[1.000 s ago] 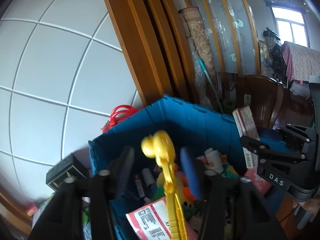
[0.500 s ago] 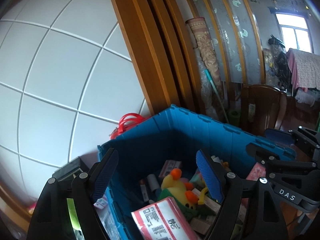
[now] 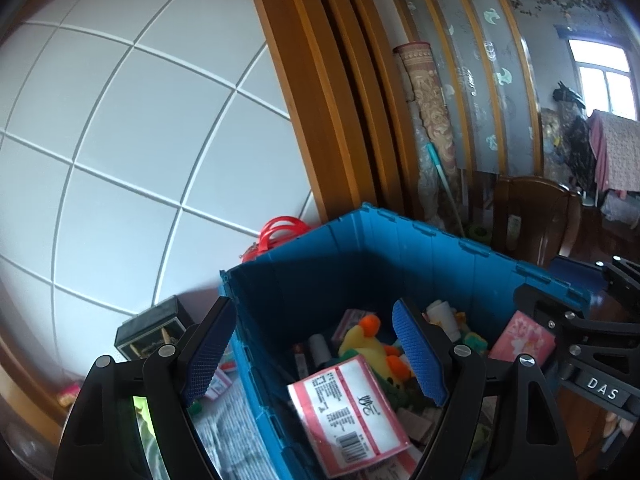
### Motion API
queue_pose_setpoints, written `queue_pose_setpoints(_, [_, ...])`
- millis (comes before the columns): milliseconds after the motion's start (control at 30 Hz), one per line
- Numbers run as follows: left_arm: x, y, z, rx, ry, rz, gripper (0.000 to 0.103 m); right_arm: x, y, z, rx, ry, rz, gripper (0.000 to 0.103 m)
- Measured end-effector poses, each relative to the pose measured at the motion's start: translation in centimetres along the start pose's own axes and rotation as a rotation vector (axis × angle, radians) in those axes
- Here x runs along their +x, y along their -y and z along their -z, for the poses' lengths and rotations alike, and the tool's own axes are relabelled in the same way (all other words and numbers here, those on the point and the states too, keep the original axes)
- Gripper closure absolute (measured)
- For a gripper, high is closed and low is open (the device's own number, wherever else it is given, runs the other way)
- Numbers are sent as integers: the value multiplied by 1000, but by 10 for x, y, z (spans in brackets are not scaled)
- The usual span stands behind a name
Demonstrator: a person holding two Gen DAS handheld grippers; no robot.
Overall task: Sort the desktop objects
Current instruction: 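Withdraw both open tools from the crate back over the bed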
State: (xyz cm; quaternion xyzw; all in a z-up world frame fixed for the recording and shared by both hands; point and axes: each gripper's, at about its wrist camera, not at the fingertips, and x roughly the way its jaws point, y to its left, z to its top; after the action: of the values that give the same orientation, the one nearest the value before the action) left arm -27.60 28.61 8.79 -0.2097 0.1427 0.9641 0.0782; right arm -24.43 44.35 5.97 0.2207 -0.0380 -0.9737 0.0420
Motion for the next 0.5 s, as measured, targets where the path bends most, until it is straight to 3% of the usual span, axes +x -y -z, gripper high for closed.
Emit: queue_pose_setpoints(500, [-29,-39,30,-107,22,-31,21,-13,-50,9,-57,20,-94,43])
